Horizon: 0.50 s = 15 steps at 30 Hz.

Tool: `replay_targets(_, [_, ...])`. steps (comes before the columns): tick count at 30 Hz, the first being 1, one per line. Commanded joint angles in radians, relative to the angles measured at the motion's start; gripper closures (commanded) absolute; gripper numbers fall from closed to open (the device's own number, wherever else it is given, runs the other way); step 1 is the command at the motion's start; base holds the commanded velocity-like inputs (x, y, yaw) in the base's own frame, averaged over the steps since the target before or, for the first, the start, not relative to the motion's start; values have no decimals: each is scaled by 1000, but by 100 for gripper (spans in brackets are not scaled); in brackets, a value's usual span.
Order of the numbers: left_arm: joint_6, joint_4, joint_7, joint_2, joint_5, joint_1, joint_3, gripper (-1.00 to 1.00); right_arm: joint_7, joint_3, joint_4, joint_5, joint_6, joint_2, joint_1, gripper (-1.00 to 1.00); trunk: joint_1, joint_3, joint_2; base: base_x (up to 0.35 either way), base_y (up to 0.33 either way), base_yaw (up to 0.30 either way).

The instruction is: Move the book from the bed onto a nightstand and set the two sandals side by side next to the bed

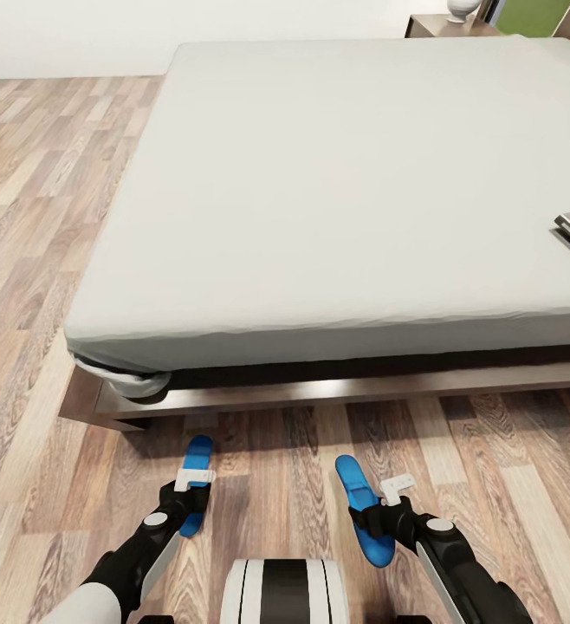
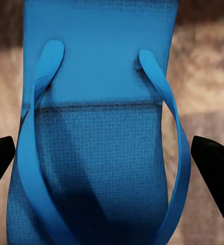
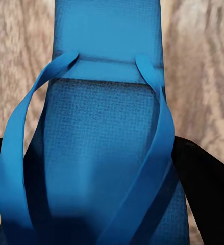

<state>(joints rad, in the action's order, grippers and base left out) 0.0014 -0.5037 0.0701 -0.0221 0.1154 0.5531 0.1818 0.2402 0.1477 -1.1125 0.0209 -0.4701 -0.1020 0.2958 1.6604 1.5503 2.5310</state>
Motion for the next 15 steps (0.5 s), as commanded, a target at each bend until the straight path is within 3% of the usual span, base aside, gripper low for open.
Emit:
replay_targets(1, [0,-1,7,-1,10,0,8,100,1,1,-1,2,-5,-1,0,100,0,1,0,0,0,0])
replay_targets(8, [0,-1,7,-2,10,1,8,100,1,1,-1,2,-5,-1,0,100,2,16,1,0,0,0])
replay_targets(15, [1,-1,7,-1,10,0,8,100,1,1,-1,2,-5,-1,0,100,2,16,1,0,0,0])
